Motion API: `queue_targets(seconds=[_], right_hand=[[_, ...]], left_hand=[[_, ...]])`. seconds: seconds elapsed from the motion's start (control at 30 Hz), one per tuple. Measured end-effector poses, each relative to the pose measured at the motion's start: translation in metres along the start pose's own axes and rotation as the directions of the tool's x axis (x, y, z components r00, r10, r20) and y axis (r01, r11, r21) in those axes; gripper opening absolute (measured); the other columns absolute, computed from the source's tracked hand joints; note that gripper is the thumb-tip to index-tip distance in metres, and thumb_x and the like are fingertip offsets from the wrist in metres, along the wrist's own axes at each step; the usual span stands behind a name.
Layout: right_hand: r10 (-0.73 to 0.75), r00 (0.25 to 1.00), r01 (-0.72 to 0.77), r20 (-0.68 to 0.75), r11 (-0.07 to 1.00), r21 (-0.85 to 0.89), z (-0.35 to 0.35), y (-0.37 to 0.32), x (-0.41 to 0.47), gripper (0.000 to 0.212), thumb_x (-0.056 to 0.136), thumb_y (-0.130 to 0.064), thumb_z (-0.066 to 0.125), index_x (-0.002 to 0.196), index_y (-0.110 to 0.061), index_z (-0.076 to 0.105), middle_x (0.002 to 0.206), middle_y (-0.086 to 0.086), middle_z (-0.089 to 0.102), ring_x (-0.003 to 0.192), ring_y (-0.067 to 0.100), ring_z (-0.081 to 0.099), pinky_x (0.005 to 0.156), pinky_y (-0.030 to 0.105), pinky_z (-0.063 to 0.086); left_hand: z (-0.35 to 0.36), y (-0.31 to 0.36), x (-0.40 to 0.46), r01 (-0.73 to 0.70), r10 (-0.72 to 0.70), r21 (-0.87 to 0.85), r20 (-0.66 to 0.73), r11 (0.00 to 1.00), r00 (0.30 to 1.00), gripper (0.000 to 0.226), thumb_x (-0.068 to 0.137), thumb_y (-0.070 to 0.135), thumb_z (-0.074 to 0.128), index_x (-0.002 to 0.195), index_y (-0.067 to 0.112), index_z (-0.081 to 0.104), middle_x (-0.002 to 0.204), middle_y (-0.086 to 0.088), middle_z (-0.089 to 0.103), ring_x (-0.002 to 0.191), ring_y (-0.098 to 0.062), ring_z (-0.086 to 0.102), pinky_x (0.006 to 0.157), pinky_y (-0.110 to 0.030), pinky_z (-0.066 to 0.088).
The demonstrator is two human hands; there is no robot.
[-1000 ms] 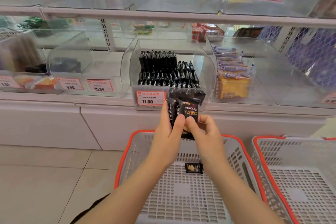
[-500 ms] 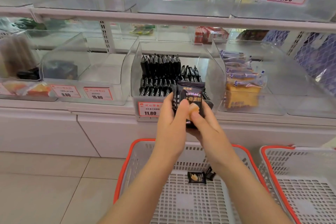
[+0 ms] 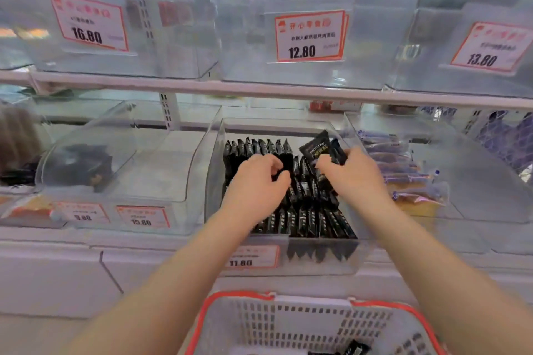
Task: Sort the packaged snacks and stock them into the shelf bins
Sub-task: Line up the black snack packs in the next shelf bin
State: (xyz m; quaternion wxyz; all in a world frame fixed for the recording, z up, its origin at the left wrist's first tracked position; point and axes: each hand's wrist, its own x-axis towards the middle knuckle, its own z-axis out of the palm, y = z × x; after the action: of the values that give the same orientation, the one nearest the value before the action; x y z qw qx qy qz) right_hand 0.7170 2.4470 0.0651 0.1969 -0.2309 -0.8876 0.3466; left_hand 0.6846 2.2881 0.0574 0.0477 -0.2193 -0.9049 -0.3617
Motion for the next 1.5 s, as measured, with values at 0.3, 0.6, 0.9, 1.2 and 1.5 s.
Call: queue_targets(seconds=[0.3, 0.6, 0.9, 1.2, 1.5], right_hand=[[0.004, 1.000, 0.011, 0.027, 0.851, -0.525, 0.057, -0.013, 0.060, 0.057, 0.093, -0.022, 0.051, 0.137, 0.005, 0.027, 0.134, 0.016, 0.042, 0.115, 0.031, 0.053, 0.083, 0.035, 0.047], [0.117, 0.873, 0.025, 0.473, 0.959, -0.283, 0.059, -0.013, 0.077, 0.057, 0.074, -0.023, 0.071, 0.120, -0.005, 0.043, 0.121, 0.014, 0.043, 0.103, 0.028, 0.050, 0.076, 0.031, 0.042], [0.015, 0.903, 0.153, 0.429, 0.923, -0.353, 0.051, -0.001, 0.083, 0.033, 0.087, -0.007, 0.057, 0.118, -0.003, 0.045, 0.110, 0.013, 0.057, 0.093, 0.028, 0.057, 0.068, 0.030, 0.045], [-0.242, 0.932, 0.362, 0.271, 0.677, -0.641, 0.065, 0.005, 0.083, 0.027, 0.088, -0.002, 0.050, 0.114, -0.007, 0.043, 0.106, 0.009, 0.055, 0.098, 0.031, 0.059, 0.063, 0.033, 0.036], [-0.110, 0.892, 0.388, 0.439, 0.685, -0.617, 0.059, 0.003, 0.094, 0.026, 0.089, -0.007, 0.048, 0.115, -0.008, 0.051, 0.114, 0.012, 0.056, 0.103, 0.030, 0.058, 0.071, 0.031, 0.042]], left_hand=[[0.019, -0.013, 0.075, -0.152, 0.068, 0.477, 0.189, 0.865, 0.980, 0.041, 0.091, 0.022, 0.047, 0.130, 0.007, 0.045, 0.131, -0.012, 0.044, 0.123, -0.029, 0.038, 0.098, -0.039, 0.039], [0.034, -0.035, 0.104, -0.201, 0.070, 0.554, 0.247, 0.808, 0.966, 0.075, 0.076, 0.053, 0.066, 0.133, 0.012, 0.039, 0.131, -0.008, 0.041, 0.122, -0.027, 0.040, 0.097, -0.040, 0.038], [0.055, -0.030, 0.115, -0.103, 0.037, 0.615, 0.120, 0.782, 0.992, 0.072, 0.077, 0.062, 0.057, 0.128, 0.014, 0.040, 0.130, -0.007, 0.042, 0.122, -0.028, 0.039, 0.095, -0.043, 0.037], [0.055, -0.036, 0.125, -0.107, 0.063, 0.618, 0.093, 0.779, 0.994, 0.060, 0.084, 0.053, 0.055, 0.127, 0.014, 0.039, 0.128, -0.007, 0.044, 0.119, -0.027, 0.041, 0.090, -0.038, 0.038], [0.036, -0.029, 0.109, -0.245, 0.036, 0.635, 0.323, 0.732, 0.946, 0.059, 0.089, 0.033, 0.051, 0.140, 0.013, 0.030, 0.140, -0.008, 0.032, 0.130, -0.027, 0.030, 0.098, -0.041, 0.039]])
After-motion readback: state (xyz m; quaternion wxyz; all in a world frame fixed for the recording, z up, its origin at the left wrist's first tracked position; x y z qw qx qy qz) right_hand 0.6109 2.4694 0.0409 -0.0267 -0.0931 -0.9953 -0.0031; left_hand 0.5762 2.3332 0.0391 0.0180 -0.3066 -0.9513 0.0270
